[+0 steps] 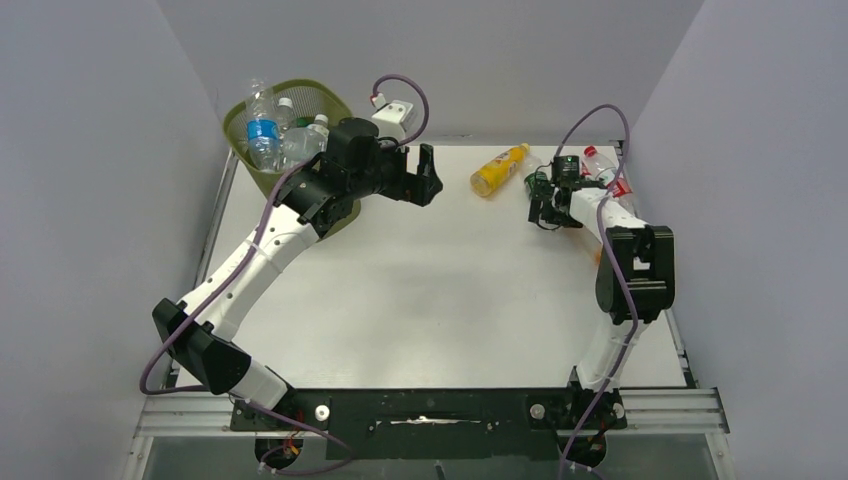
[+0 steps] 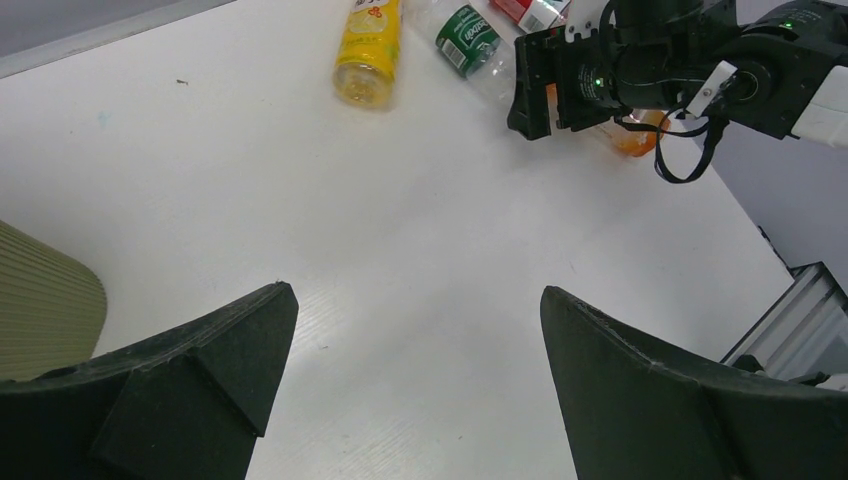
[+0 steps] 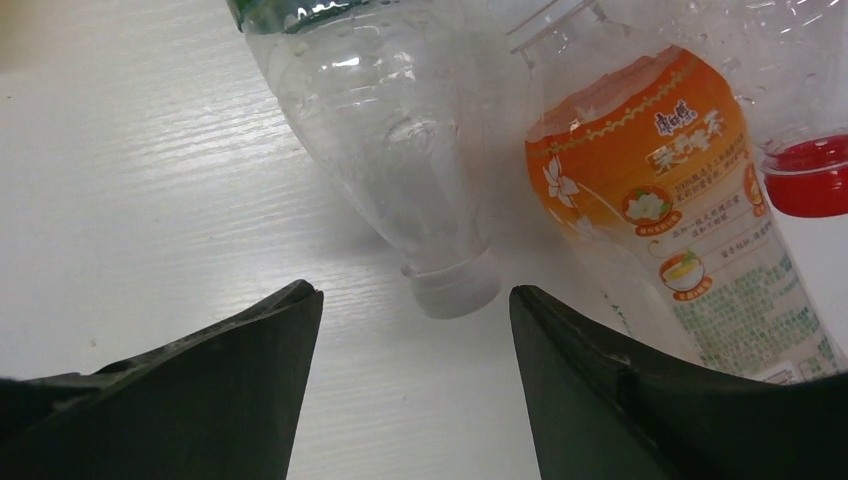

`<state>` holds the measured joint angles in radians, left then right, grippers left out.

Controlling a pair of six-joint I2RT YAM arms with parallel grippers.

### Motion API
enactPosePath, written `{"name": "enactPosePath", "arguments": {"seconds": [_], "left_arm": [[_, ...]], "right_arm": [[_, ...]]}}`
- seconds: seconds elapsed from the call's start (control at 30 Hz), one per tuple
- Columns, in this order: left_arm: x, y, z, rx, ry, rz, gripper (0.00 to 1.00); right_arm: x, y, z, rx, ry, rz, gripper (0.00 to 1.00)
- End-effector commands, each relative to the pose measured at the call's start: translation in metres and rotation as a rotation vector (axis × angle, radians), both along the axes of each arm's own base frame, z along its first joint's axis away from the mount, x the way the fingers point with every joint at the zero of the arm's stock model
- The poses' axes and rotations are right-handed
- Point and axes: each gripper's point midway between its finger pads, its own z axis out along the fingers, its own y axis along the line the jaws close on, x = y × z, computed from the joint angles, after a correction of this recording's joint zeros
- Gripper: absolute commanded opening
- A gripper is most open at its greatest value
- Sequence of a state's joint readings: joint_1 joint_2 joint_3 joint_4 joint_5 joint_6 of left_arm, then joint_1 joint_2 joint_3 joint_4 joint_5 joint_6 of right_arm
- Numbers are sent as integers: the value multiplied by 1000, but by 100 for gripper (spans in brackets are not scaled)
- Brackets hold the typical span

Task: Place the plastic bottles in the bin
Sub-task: Pick up the plastic bottle at the center of the board.

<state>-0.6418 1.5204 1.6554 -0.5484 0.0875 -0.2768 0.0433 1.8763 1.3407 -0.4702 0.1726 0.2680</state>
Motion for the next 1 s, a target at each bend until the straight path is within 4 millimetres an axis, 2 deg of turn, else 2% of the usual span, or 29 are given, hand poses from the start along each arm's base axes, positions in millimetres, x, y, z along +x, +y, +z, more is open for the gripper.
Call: {"name": "enactPosePath", "arguments": {"seconds": [0.0,0.13,0.33,0.6,0.83,0.93,0.97], "left_arm": [[0,-7,27,-56,-74,-27,94],[3,-9,22,-46,-68,-28,95],[6,-10,18,-36,-58,-26,95],[4,-14,15,-47,-34,-34,94],[0,-18,7,-64,0,-44,94],[-3,-23,1,-85,38,-56,94],[-4,-25,0,-95,50,-59,94]], "right_arm": [[23,-10,12,-26,-76,7,69],[27,-6,6,-6,-76,26,64],[31,1,1,25,-78,46,48],[16,11,-2,59,-69,75,31],[-13,28,16,78,-75,94,26],[-32,41,33,79,-91,111,26],[-38,46,45,88,-116,116,27]]}}
